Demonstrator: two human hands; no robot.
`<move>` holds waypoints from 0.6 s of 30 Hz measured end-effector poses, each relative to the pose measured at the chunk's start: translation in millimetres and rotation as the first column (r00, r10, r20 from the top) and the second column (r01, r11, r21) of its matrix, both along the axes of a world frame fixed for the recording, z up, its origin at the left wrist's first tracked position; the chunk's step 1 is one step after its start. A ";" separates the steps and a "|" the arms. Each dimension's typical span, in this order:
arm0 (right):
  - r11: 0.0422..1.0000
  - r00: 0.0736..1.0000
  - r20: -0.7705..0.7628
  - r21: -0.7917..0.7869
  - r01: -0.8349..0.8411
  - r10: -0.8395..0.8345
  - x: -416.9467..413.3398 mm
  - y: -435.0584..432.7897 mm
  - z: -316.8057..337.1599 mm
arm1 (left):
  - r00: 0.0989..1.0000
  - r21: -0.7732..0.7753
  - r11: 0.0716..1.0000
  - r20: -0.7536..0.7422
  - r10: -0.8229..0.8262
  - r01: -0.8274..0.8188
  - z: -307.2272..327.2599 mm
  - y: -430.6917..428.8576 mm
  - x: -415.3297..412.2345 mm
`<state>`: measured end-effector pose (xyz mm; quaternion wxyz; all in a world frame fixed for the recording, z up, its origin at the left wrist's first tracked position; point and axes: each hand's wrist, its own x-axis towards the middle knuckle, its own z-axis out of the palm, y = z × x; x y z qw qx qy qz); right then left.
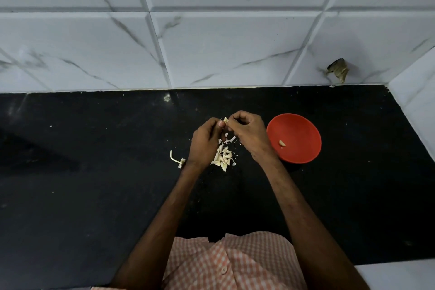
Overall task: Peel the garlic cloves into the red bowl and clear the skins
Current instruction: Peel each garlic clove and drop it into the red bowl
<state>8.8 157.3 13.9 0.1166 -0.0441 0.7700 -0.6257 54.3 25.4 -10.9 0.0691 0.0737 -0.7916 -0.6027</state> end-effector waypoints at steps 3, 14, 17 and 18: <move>1.000 1.000 -0.014 0.008 -0.016 0.016 -1.6 0.6 -2.6 | 1.000 -0.036 0.999 0.000 -0.007 0.007 -1.1 2.1 0.5; 0.992 0.989 -0.087 0.051 -0.116 0.120 -0.8 3.0 1.4 | 0.996 0.217 0.976 0.090 0.010 -0.029 -5.0 10.1 -2.4; 0.986 0.982 -0.092 0.058 -0.159 0.163 -0.9 4.7 2.7 | 0.996 0.210 0.976 0.074 0.046 -0.061 -3.6 11.1 -3.2; 0.984 0.981 -0.085 0.058 -0.169 0.174 -1.1 5.4 2.6 | 0.996 0.217 0.973 0.073 0.058 -0.072 -2.9 10.9 -3.5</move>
